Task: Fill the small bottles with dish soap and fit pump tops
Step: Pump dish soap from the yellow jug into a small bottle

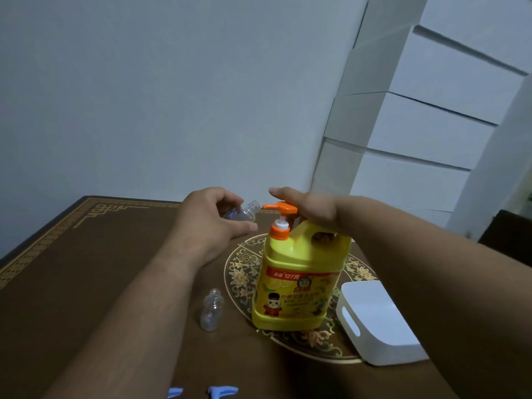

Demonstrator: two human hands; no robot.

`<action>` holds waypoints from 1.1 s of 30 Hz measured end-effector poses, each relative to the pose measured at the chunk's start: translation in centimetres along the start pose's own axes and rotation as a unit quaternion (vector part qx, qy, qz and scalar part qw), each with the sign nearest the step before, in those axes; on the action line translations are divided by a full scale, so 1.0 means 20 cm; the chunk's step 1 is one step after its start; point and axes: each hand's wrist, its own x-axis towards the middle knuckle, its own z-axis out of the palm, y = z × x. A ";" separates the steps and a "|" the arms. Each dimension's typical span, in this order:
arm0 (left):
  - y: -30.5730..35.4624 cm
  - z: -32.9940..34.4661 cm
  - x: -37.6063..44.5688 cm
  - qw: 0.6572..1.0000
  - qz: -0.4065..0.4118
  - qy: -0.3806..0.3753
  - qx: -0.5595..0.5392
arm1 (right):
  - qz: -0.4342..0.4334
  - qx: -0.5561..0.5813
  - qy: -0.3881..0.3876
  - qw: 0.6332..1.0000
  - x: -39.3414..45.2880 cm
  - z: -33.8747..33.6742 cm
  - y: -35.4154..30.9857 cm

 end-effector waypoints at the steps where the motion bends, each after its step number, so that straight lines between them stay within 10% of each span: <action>1: 0.01 0.00 0.00 1.000 0.001 -0.007 -0.007 | -0.001 -0.002 -0.006 1.000 0.00 0.00 0.00; 33: 0.06 -0.05 -0.04 0.998 0.017 -0.034 -0.047 | -0.047 -0.041 0.039 0.997 -0.05 0.00 -0.01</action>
